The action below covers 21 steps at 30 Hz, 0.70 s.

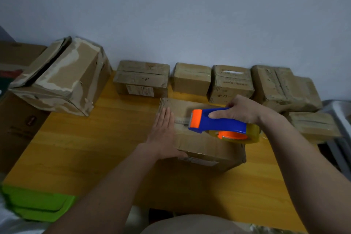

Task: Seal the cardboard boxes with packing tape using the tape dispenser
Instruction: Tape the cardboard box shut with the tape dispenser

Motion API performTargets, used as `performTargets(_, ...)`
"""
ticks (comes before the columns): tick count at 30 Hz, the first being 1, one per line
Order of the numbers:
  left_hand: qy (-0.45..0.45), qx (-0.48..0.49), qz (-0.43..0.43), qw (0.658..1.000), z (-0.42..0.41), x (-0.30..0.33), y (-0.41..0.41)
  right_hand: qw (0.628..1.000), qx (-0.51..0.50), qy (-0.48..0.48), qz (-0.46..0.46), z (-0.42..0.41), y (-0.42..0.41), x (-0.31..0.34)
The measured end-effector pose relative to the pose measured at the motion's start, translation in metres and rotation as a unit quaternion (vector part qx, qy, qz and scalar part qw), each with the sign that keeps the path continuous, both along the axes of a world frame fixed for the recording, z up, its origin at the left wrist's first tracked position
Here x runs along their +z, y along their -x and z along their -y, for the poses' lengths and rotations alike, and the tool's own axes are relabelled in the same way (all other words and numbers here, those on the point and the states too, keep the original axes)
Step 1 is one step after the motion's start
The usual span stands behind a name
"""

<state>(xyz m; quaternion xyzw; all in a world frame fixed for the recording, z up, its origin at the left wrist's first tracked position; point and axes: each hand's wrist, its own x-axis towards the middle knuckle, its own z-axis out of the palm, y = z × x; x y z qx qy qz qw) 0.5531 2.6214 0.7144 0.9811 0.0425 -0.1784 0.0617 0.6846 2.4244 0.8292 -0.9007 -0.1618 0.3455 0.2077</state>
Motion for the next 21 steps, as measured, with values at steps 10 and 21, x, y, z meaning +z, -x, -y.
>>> performTargets(10, 0.01, 0.017, -0.027, 0.999, 0.001, -0.002, -0.002, 1.0, 0.015, 0.021, -0.004, 0.042, -0.014, 0.014)
performTargets(21, 0.016, 0.036, -0.042, 0.998, 0.01, 0.004, -0.004, 1.0, -0.003, 0.004, -0.006, 0.062, -0.017, 0.009)
